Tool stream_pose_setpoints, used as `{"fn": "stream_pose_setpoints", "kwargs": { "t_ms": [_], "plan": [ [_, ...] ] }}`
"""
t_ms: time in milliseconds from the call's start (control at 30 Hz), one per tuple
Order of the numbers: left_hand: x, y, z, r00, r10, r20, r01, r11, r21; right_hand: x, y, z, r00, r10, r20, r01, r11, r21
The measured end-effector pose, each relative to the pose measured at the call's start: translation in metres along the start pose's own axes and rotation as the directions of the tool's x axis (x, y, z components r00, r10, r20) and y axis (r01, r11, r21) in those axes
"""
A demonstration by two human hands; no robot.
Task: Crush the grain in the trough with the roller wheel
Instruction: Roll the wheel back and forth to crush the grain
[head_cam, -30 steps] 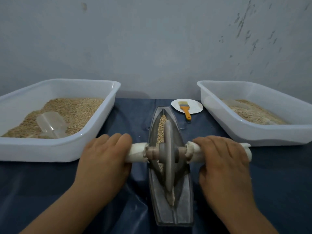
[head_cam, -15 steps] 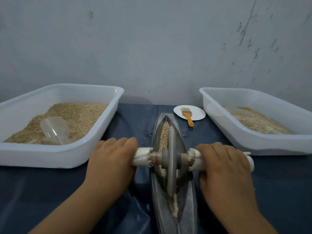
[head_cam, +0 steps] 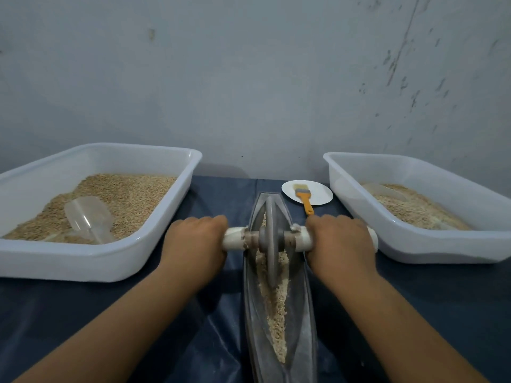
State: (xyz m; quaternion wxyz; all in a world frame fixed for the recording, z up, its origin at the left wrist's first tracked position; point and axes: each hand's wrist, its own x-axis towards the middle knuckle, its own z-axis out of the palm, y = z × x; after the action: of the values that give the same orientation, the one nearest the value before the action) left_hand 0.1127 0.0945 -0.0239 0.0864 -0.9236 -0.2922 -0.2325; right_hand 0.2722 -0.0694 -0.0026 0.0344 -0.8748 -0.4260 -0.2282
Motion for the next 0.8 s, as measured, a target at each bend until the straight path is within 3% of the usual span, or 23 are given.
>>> {"fn": "stream_pose_setpoints", "kwargs": {
  "t_ms": [133,300,467,667,800],
  "plan": [
    [-0.027,0.002,-0.014,0.975,0.159,-0.155,-0.161,0.987,-0.005,-0.047,0.006,-0.01,0.99,-0.107,-0.092,0.11,0.994,0.019],
    [-0.017,0.007,-0.018,0.968,0.226,-0.111,-0.225,0.974,0.022,-0.051,0.02,-0.005,0.997,-0.08,0.015,0.079,0.996,0.048],
    [0.02,-0.003,-0.004,0.993,0.071,0.089,-0.074,0.997,0.026,0.001,0.031,0.016,0.995,-0.099,0.011,0.099,0.995,-0.005],
    [0.067,-0.002,0.007,0.997,-0.046,0.055,0.045,0.999,0.022,0.069,0.052,0.031,0.984,-0.179,-0.025,0.176,0.98,-0.09],
    [0.081,0.001,0.004,0.998,-0.026,0.062,0.023,0.998,0.052,0.086,0.056,0.038,0.987,-0.152,0.057,0.149,0.987,0.054]
  ]
}}
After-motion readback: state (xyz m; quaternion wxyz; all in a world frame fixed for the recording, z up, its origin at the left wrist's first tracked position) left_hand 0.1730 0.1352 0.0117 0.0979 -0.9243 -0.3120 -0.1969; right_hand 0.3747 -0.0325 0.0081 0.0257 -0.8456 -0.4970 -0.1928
